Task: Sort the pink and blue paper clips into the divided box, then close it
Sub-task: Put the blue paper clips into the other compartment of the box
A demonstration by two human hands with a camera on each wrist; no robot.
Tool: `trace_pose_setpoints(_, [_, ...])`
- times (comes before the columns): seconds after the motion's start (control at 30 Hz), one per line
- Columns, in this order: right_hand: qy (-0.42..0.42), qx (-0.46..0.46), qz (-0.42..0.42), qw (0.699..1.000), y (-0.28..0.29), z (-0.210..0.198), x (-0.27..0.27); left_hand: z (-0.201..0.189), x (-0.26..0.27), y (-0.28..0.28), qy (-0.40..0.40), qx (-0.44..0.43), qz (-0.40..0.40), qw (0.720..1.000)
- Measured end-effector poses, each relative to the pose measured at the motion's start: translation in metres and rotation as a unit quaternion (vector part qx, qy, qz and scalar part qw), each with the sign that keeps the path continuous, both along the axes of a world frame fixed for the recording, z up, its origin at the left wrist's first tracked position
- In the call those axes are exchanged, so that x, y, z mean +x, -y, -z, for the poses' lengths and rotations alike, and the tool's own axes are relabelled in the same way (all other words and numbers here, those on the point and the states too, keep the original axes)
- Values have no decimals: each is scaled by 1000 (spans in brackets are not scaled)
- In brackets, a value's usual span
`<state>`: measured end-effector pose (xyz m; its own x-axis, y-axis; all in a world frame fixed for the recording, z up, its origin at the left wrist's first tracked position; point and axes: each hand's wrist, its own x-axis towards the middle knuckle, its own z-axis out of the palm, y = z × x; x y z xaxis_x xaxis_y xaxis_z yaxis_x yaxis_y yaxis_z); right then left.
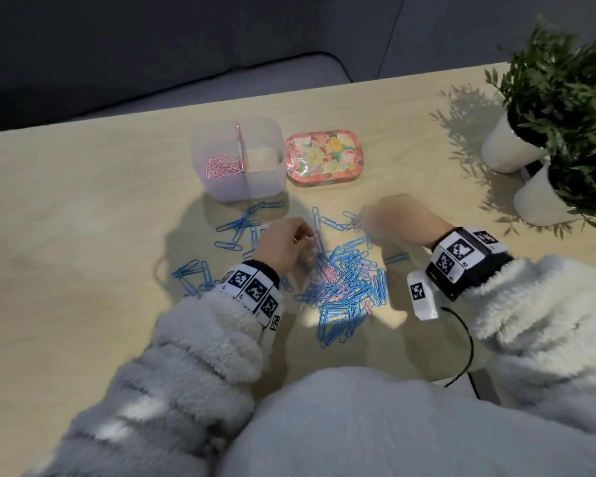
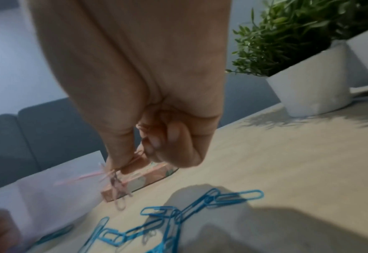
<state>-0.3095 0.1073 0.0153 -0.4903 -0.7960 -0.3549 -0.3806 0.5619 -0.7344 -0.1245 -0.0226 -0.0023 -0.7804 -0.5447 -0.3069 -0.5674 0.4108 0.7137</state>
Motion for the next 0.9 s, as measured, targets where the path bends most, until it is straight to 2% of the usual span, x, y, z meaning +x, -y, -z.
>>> trace_pose_setpoints(0.1, [56, 20, 2, 998, 7, -4, 4, -20, 12, 22, -5, -25, 8, 1000])
trace_pose_setpoints(0.17, [100, 29, 5, 995, 11, -7, 6, -38, 16, 39, -29, -57, -17, 998])
trace_pose_setpoints(0.33, [245, -6, 3, 969, 28, -21, 13, -64, 20, 90, -101, -111, -162, 975])
trace_pose_setpoints(0.43, [291, -44, 29, 955, 50, -34, 20, -60, 20, 119, -96, -108, -229, 963])
trace_pose_setpoints(0.57, [306, -49, 34, 950, 96, -55, 34, -46, 25, 131, -44, -147, -206, 966])
trace_pose_setpoints(0.73, [370, -77, 80, 922, 165, -70, 61, -36, 52, 111, -113, -246, -196, 943])
trace_pose_setpoints(0.9, [388, -60, 93, 915, 214, -64, 88, -13, 88, 64, -72, -213, -166, 960])
